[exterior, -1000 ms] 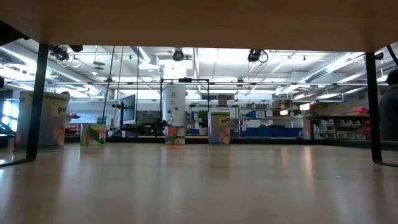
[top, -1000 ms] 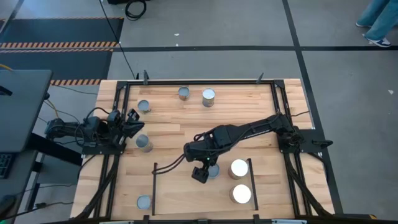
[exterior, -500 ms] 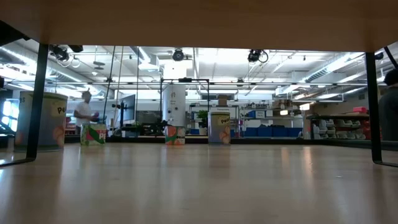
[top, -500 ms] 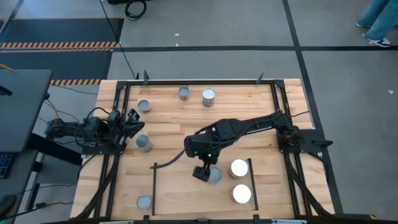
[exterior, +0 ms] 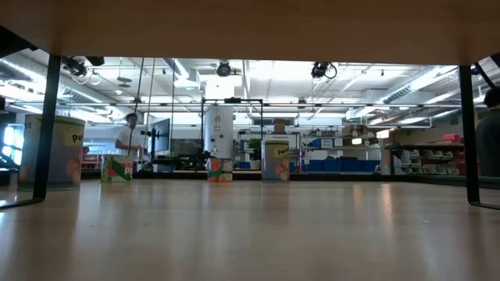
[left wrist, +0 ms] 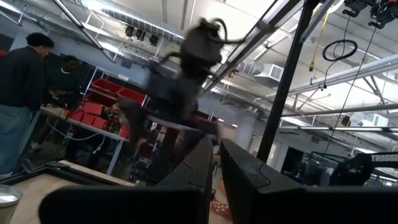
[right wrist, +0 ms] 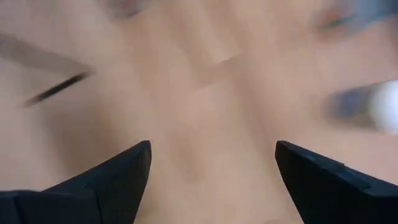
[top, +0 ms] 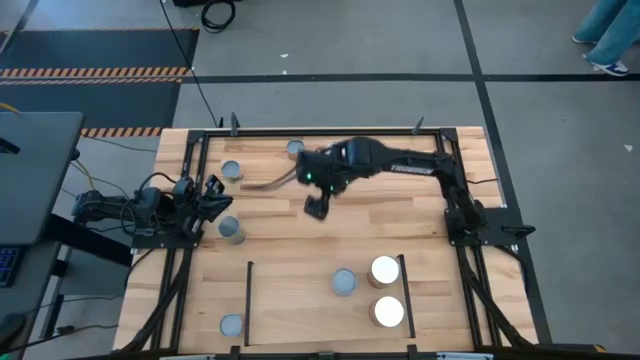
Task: Pick and place cans onto a shelf
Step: Put the top large canned peaches on the shelf
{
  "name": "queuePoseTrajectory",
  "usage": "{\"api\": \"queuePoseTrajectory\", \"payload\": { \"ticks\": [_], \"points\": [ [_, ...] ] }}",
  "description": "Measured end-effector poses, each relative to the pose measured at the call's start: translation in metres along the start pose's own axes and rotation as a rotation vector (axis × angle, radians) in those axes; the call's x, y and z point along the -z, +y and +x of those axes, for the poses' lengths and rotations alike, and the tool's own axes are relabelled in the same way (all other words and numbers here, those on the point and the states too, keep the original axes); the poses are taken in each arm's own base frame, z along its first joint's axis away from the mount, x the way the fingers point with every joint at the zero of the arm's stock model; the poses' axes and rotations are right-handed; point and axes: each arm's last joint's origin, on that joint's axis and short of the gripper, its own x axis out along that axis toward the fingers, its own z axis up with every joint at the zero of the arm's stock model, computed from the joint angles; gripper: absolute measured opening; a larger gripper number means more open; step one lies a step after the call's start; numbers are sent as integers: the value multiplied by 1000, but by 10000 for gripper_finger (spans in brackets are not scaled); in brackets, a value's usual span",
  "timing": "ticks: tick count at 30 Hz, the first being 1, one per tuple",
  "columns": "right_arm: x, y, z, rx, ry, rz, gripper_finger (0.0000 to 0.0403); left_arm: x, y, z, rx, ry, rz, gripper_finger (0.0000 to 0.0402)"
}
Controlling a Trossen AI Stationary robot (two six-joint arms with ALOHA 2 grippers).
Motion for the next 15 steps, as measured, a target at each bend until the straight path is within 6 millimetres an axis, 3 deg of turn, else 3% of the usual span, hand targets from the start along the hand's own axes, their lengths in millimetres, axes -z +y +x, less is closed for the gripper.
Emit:
{"api": "queuePoseTrajectory", "payload": {
  "ticks": [6,15],
  "points": [
    [-11,-19,1,259,-153,-9,350,0,0,0,0,-1,0,39],
    [2,-47,-23,276,-407,62,350,0,0,0,0,0,1,39]
  ]
}}
